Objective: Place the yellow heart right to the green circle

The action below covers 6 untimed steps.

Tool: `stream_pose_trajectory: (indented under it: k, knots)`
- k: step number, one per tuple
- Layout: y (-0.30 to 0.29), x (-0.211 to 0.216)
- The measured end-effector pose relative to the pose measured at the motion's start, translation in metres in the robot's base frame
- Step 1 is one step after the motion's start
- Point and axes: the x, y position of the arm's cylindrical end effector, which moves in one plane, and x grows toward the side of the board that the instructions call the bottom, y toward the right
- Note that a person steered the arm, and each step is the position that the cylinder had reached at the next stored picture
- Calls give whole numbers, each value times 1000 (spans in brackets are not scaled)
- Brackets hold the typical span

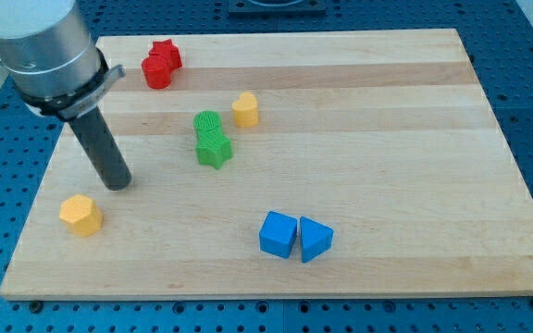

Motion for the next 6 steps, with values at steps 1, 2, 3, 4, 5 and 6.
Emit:
stream_pose_trajectory:
  k: [1, 2, 3, 4, 5, 6]
  knots:
    - [-20, 33]
    - [-26, 57]
    - [-26, 61]
    - [-21, 15]
    - [-12, -59]
    - [52, -113]
